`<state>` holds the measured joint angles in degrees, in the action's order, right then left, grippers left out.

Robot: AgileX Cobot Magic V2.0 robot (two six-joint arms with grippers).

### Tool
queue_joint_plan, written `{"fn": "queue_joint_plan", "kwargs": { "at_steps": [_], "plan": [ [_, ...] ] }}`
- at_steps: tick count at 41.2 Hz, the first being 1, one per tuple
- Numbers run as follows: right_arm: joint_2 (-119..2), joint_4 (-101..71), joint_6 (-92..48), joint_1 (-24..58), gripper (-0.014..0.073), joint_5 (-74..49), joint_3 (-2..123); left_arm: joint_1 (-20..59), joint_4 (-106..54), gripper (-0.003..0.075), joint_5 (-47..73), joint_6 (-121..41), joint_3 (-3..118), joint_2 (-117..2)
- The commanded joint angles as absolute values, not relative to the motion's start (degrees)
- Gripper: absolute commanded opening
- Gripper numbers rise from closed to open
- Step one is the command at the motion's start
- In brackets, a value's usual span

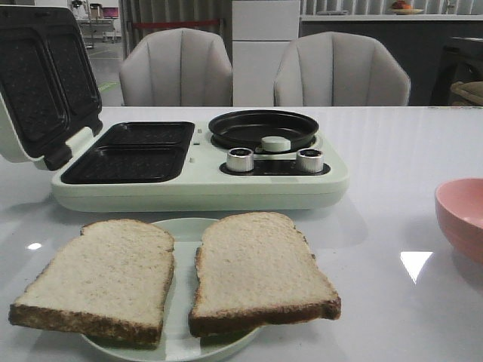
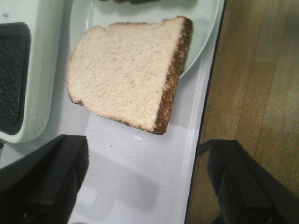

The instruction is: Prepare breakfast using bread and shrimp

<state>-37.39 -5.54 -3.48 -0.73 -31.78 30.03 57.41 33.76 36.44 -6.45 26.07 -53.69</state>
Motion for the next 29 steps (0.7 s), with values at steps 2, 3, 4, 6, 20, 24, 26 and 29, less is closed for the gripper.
{"fn": "queue_joint_plan", "kwargs": {
  "at_steps": [2, 3, 4, 6, 20, 24, 26, 29],
  "plan": [
    [-37.5, -5.7, -3.6, -1.0, 0.0571, -27.6, 32.1, 59.4, 44.7, 0.0571, 33.4, 3.0, 27.9, -60.9],
    [-37.5, -5.7, -3.6, -1.0, 0.0571, -27.6, 32.1, 59.4, 46.0, 0.0571, 33.2, 4.3, 27.9, -62.1],
    [-37.5, -5.7, -3.6, -1.0, 0.0571, -27.6, 32.1, 59.4, 47.4, 0.0571, 32.7, 6.1, 27.9, -63.7],
    [-37.5, -5.7, -3.6, -1.0, 0.0571, -27.6, 32.1, 59.4, 51.1, 0.0571, 32.1, 9.2, 27.9, -66.5],
    [-37.5, -5.7, -3.6, -1.0, 0.0571, -27.6, 32.1, 59.4, 73.6, 0.0556, 34.8, 33.3, 28.0, -81.1],
    [-37.5, -5.7, -3.6, -1.0, 0.0571, -27.6, 32.1, 59.4, 77.1, 0.0501, 36.3, 36.4, 28.0, -83.4],
    [-37.5, -5.7, -3.6, -1.0, 0.0571, -27.6, 32.1, 59.4, 77.1, 0.0479, 36.3, 36.4, 28.0, -83.9],
    [-37.5, -5.7, -3.6, -1.0, 0.0571, -27.6, 32.1, 59.5, 77.1, 0.043, 36.1, 36.6, 28.0, -84.3]
  ]
}}
